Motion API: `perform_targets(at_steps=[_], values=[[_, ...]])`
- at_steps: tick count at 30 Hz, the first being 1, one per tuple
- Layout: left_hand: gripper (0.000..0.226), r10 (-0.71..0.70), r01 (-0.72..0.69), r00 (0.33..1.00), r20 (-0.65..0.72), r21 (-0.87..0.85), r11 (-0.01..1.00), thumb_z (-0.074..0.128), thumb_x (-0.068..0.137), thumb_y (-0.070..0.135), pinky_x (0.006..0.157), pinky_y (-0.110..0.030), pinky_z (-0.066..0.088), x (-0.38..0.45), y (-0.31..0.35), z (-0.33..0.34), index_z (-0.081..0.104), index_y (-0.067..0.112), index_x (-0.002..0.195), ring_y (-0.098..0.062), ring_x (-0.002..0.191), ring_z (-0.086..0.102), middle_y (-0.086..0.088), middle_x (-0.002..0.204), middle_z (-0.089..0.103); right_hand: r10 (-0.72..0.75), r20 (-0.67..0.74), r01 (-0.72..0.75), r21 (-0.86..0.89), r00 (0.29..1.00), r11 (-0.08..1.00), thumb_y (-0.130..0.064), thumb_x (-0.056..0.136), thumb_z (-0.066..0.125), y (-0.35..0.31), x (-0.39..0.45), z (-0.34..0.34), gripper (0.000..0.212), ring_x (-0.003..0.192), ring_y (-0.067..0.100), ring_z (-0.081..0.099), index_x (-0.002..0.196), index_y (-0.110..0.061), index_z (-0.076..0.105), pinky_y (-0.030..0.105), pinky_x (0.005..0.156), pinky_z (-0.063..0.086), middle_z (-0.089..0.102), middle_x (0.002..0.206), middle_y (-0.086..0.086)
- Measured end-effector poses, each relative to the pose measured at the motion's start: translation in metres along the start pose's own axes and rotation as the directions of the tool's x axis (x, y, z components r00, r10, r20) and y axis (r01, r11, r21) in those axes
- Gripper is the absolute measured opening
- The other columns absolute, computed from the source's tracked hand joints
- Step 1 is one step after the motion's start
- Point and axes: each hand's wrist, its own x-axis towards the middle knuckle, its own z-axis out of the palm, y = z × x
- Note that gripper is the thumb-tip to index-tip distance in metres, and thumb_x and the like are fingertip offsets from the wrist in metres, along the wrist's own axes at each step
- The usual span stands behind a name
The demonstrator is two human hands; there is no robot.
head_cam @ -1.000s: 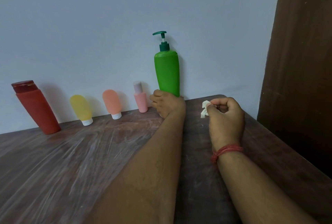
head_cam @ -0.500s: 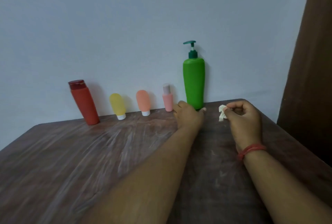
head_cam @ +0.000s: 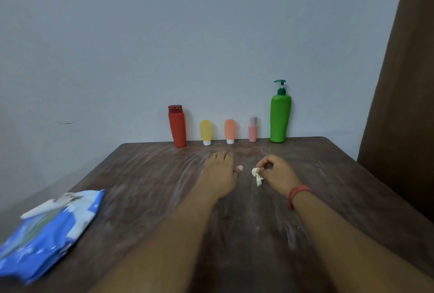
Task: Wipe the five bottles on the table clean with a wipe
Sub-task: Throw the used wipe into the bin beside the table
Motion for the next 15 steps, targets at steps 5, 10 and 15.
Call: perform_targets(at_steps=[5,10,15], values=[[0.05,-0.004,0.02,0.994,0.108,-0.142,0.99,0.045,0.106,0.031,0.12,-0.041,0.027,-0.066,-0.004,-0.027,0.04,0.006,0.15,-0.033,0.144,0.036,-0.017,0.154,0.043,0.008,-0.028,-0.008,0.011,1.0,1.0,0.0,0.078,0.073,-0.038,-0.058,0.025,0.017,0.081,0.018,0.066,0.09,-0.012,0.069,0.031,0.075,0.054,0.073,0.089,0.004],[0.041,-0.169,0.214,0.976,0.138,-0.457,0.863,0.054,0.103,0.029,0.097,-0.027,0.04,-0.104,-0.007,-0.045,0.052,0.015,0.141,-0.024,0.125,0.058,-0.005,0.135,0.062,-0.006,-0.03,0.009,0.089,1.0,0.996,0.011,0.077,0.066,-0.066,-0.096,0.034,0.027,0.082,0.017,0.065,0.095,-0.009,0.07,0.032,0.077,0.055,0.072,0.09,0.007],[0.035,-0.216,0.254,0.967,0.137,-0.607,0.753,0.062,0.1,0.033,0.079,-0.024,0.046,-0.106,-0.005,-0.043,0.059,0.019,0.132,-0.013,0.099,0.066,0.002,0.115,0.069,0.01,-0.021,-0.008,0.103,1.0,0.995,0.01,0.078,0.065,-0.074,-0.102,0.041,0.026,0.082,0.02,0.066,0.096,-0.01,0.067,0.039,0.079,0.058,0.071,0.092,0.012]])
